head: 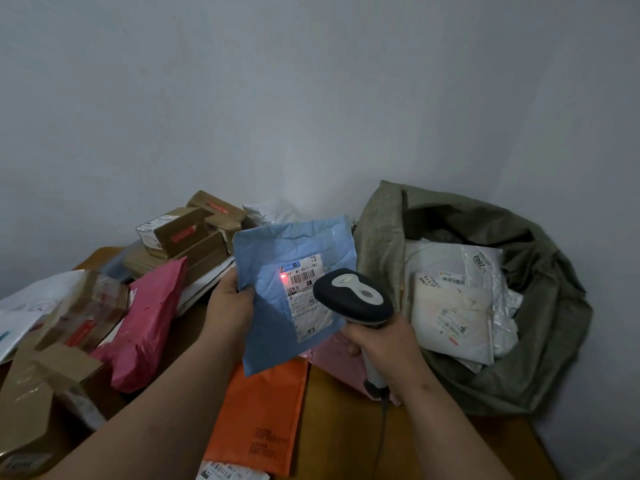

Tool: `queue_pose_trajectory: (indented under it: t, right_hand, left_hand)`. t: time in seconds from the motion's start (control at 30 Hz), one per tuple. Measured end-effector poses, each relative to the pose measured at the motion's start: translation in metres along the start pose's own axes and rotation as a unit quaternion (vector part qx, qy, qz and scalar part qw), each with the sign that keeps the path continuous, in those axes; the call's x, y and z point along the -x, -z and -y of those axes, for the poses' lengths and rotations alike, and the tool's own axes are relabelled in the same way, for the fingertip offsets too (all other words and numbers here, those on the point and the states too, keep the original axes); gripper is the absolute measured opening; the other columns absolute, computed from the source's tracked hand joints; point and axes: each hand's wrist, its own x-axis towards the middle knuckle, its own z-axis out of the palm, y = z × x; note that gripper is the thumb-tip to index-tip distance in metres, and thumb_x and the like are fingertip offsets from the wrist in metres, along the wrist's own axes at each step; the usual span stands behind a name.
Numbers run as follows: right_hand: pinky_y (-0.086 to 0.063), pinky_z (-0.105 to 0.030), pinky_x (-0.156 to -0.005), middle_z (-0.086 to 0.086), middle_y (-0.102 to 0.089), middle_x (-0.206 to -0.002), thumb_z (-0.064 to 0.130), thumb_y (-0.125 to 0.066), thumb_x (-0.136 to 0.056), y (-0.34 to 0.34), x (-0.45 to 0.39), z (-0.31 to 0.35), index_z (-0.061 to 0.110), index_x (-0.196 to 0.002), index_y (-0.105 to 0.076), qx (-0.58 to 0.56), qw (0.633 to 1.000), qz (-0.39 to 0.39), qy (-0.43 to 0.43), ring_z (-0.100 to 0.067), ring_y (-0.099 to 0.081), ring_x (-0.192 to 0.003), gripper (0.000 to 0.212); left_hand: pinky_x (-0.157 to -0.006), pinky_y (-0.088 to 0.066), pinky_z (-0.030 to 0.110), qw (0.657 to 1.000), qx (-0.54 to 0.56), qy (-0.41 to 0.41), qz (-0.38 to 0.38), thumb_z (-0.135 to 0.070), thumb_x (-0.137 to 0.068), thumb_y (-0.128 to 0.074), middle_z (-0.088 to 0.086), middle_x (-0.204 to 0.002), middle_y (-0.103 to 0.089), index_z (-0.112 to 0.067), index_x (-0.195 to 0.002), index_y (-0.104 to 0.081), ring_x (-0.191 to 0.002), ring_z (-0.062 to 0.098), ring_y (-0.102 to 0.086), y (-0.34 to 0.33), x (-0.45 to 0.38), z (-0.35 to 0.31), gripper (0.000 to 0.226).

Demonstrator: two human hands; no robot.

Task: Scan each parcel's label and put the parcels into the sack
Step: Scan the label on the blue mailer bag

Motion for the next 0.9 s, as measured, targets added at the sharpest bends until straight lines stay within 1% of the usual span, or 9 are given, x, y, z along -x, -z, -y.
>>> queue_pose_trajectory:
  t: [0.07,0.17,0.3,0.4,0.47,0.57,0.7,0.8,0.9]
  right_hand:
    - [-0.044,-0.01,-0.051,-0.016,-0.06,-0.058,0.002,-0.07,-0.079,-0.001,0.001,-0.002,-0.001,-0.073,-0.065,0.008,1.0,0.005,0.0,-0.007,-0.055,-0.053,0.008]
    - [-0.044,-0.011,-0.051,-0.006,-0.058,-0.054,0.003,-0.07,-0.079,-0.001,0.002,-0.004,-0.002,-0.072,-0.065,0.013,1.0,0.005,-0.01,-0.007,-0.053,-0.053,0.01]
    - [-0.043,-0.013,-0.05,-0.013,-0.063,-0.058,0.006,-0.071,-0.079,0.001,0.003,-0.004,0.0,-0.073,-0.068,0.023,1.0,-0.004,-0.015,-0.007,-0.055,-0.055,0.009]
    - [-0.045,-0.013,-0.05,-0.006,-0.06,-0.055,0.007,-0.071,-0.08,0.003,0.005,-0.004,0.002,-0.071,-0.066,0.021,1.0,0.0,-0.014,-0.003,-0.054,-0.051,0.011]
    - [-0.048,-0.018,-0.055,-0.005,-0.061,-0.055,0.007,-0.071,-0.079,0.005,0.006,-0.005,0.003,-0.071,-0.067,0.018,1.0,0.002,-0.013,-0.005,-0.056,-0.053,0.01]
    - [-0.053,-0.032,-0.063,-0.01,-0.063,-0.059,0.006,-0.07,-0.078,0.008,0.007,-0.006,0.002,-0.076,-0.069,0.015,1.0,-0.003,-0.02,-0.008,-0.058,-0.056,0.004]
    - [-0.055,-0.038,-0.067,-0.003,-0.062,-0.057,0.004,-0.07,-0.078,0.014,0.008,-0.009,0.004,-0.078,-0.07,0.001,1.0,0.008,-0.026,-0.009,-0.059,-0.057,0.0]
    - [-0.052,-0.032,-0.06,-0.001,-0.064,-0.056,0.004,-0.071,-0.077,0.022,0.008,-0.011,0.013,-0.069,-0.071,-0.02,0.999,0.003,-0.033,-0.007,-0.059,-0.057,0.012]
    - [-0.046,-0.017,-0.05,0.008,-0.066,-0.058,0.004,-0.074,-0.074,0.034,0.006,-0.015,0.027,-0.07,-0.072,-0.052,0.998,-0.033,-0.024,0.001,-0.057,-0.055,0.024]
  left_hand:
    - [-0.09,-0.055,0.058,1.0,-0.002,0.007,-0.001,-0.001,-0.097,-0.046,0.002,-0.102,-0.076,-0.032,-0.096,-0.074,-0.098,0.031,-0.071,0.001,-0.001,0.0,0.042]
    - [-0.09,-0.056,0.057,1.0,-0.004,0.018,-0.005,-0.003,-0.098,-0.045,0.001,-0.101,-0.076,-0.03,-0.098,-0.071,-0.097,0.03,-0.071,0.001,-0.002,0.0,0.038]
    - [-0.09,-0.056,0.057,1.0,-0.001,0.023,-0.005,-0.004,-0.1,-0.045,0.002,-0.103,-0.076,-0.027,-0.103,-0.071,-0.098,0.029,-0.071,-0.002,0.0,-0.002,0.034]
    - [-0.09,-0.055,0.057,1.0,-0.001,0.028,-0.006,-0.005,-0.1,-0.047,0.002,-0.102,-0.075,-0.028,-0.098,-0.071,-0.097,0.03,-0.071,-0.004,0.001,-0.002,0.033]
    - [-0.09,-0.056,0.057,1.0,-0.002,0.027,-0.004,-0.003,-0.099,-0.046,0.001,-0.099,-0.076,-0.029,-0.094,-0.071,-0.096,0.029,-0.071,-0.006,0.003,-0.001,0.037]
    - [-0.089,-0.056,0.057,1.0,-0.004,0.026,0.005,-0.001,-0.098,-0.045,-0.001,-0.095,-0.077,-0.031,-0.093,-0.073,-0.094,0.029,-0.072,-0.009,0.007,-0.001,0.041]
    - [-0.087,-0.057,0.055,1.0,-0.002,0.03,0.002,-0.003,-0.099,-0.045,-0.003,-0.098,-0.077,-0.037,-0.095,-0.073,-0.096,0.028,-0.072,-0.015,0.012,-0.001,0.043]
    - [-0.088,-0.056,0.056,1.0,-0.003,0.026,0.009,-0.001,-0.098,-0.045,0.003,-0.102,-0.076,-0.027,-0.108,-0.071,-0.097,0.031,-0.071,-0.021,0.015,0.0,0.038]
    - [-0.087,-0.058,0.054,0.999,-0.005,0.029,0.024,0.0,-0.096,-0.047,0.006,-0.099,-0.077,-0.022,-0.107,-0.072,-0.095,0.032,-0.072,-0.026,0.016,0.004,0.035]
